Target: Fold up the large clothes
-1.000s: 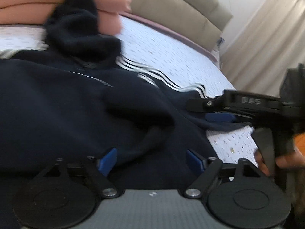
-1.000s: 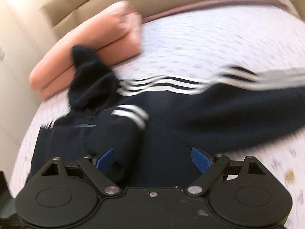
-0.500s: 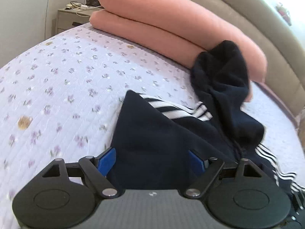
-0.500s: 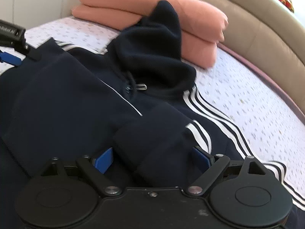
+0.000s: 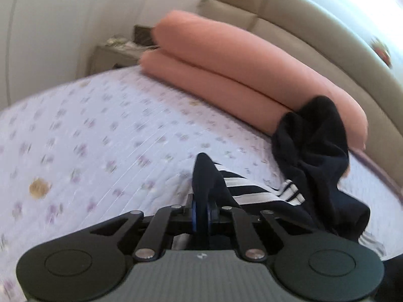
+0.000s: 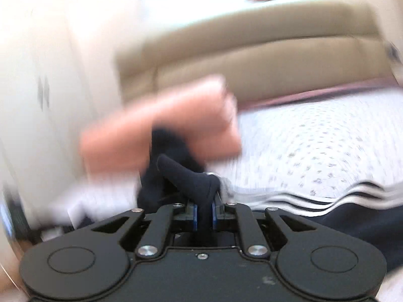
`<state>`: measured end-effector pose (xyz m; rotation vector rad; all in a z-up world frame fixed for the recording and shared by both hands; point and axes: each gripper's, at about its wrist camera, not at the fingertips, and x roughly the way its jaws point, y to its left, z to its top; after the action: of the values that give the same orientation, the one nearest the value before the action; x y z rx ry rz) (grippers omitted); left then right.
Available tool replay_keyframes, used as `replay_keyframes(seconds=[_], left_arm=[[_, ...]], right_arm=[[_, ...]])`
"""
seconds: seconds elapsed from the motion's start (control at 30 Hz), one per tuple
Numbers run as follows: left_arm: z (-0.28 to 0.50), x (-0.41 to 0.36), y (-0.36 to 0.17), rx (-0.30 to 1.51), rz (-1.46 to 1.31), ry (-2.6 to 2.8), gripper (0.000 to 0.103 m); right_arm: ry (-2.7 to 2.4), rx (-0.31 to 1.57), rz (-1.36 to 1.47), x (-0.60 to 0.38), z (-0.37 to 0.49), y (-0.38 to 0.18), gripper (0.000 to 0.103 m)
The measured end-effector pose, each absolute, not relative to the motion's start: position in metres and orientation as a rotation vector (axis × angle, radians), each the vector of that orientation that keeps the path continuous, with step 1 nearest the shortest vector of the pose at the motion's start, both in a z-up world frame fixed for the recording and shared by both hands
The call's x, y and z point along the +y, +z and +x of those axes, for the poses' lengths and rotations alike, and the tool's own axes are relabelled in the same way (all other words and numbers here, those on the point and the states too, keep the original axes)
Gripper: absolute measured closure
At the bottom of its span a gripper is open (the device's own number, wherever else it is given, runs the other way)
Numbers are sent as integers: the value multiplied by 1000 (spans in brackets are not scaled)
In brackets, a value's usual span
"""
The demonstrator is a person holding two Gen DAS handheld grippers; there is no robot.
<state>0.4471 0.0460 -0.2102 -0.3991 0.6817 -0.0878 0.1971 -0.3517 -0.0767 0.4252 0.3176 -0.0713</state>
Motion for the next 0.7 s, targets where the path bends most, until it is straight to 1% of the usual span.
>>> replay_keyframes(seconds=[0.07,0.1,0.13,0.2,0.23,0.3,0.37,0.47,0.5,0.53,0.57,0.6,0.67,0.7], left_arm=[[446,54,-213,685,-458,-84,94],[446,56,-213,686,-473,-86,94],[446,56,-212,691,-478,-91,93],[443,56,-207,706,-475,-114,90],[440,56,-204,711,-471,-123,88],[433,57,-200,724,-469,-148,83],[423,56,-200,734,-443,-155,83],[410,51,-201,748,-357,-167,82],[406,48,-204,754,-326,-162,82],[404,47,-207,759,-305,-154,82],[402,46,-210,755,-296,-153,80],[399,47,-212,738,-294,-151,79],[397,48,-213,729,-304,-143,79],[396,47,-214,726,-307,-136,79]], right_arm=[[-109,305,596,-383,184,-87,83],[-124,330,650,-395,183,-96,69],[-146,388,711,-411,185,-111,48],[-158,472,826,-434,188,-138,40],[-150,491,873,-440,188,-148,31],[-149,510,936,-449,191,-159,19],[-176,505,923,-452,191,-161,19],[-201,534,828,-445,200,-160,15],[-201,548,784,-441,206,-163,26],[-198,532,743,-439,208,-162,94],[-197,483,717,-436,204,-157,91],[-195,443,710,-435,201,-154,92],[-131,295,733,-437,187,-140,93],[-123,257,742,-440,182,-136,93]])
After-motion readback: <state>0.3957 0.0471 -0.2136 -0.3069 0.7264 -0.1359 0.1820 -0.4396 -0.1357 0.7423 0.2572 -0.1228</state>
